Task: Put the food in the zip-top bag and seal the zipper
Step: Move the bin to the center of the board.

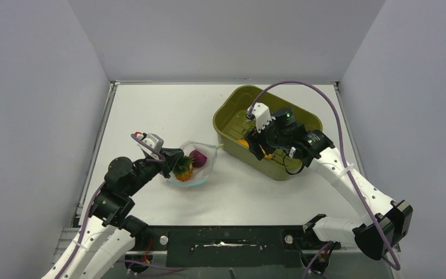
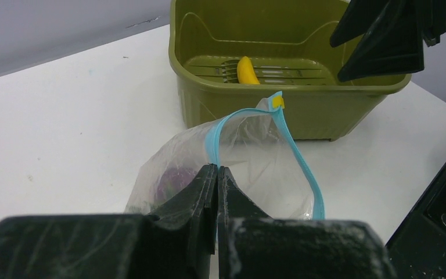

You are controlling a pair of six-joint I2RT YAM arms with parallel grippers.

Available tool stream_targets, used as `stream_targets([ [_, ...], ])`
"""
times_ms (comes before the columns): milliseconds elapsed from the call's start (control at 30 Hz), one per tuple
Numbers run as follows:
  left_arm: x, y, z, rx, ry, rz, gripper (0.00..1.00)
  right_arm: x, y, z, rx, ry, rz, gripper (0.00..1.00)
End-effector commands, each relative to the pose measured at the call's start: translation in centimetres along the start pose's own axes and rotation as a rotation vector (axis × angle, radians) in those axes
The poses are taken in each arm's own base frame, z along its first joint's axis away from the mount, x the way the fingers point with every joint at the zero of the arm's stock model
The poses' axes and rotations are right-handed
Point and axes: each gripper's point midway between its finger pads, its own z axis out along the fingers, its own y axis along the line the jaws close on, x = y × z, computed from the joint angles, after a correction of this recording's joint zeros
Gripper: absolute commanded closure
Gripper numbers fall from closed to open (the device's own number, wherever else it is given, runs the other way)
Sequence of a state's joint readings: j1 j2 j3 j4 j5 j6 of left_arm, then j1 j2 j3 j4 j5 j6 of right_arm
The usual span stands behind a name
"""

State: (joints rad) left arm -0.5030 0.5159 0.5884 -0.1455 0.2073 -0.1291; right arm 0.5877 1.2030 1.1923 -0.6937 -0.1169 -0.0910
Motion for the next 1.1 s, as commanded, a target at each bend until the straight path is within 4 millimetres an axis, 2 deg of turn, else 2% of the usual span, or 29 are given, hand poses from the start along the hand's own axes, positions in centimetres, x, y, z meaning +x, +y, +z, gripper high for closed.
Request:
stream_targets([
  [0, -3.5, -1.0, -0.5, 0.030, -0.104, -0.023, 1.00, 1.2, -0.2, 1.6, -0.009, 0.041, -0.030, 0.38],
  [167, -3.5, -0.8, -0.8, 0.017, -0.118, -0.029, 1.00, 2.4, -0.6, 3.4, -0.003, 0.091, -0.039, 0.39],
  [300, -3.4, -0.9, -0.7, 0.017, -0.117, -0.051, 1.00, 3.3, 0.2, 4.7, -0.038, 0.108, 0.004, 0.46],
  [400, -3.1, -0.9, -0.6, 0.020, -0.107, -0.056, 1.00, 3.3, 0.3, 5.3, -0.025, 0.108, 0.079, 0.56],
  [600, -3.1, -0.8, -0.6, 0.011, -0.107, -0.062, 1.00, 1.7, 1.2, 5.4, -0.018, 0.018, 0.299, 0.76],
  [667, -3.1, -0.6, -0.5, 0.003, -0.113, -0.061, 1.00, 1.4, 0.9, 5.4, 0.020, -0.011, 0.376, 0.83],
  [900, -3.5, -0.3, 0.0, -0.004, -0.126, -0.029, 1.00, 0.0, -0.7, 5.3, 0.148, -0.137, 0.664, 0.83],
  [1067, -3.2, -0.1, 0.9, 0.000, -0.099, -0.003, 1.00, -0.8, -0.8, 5.8, 0.158, -0.181, 0.745, 0.82],
])
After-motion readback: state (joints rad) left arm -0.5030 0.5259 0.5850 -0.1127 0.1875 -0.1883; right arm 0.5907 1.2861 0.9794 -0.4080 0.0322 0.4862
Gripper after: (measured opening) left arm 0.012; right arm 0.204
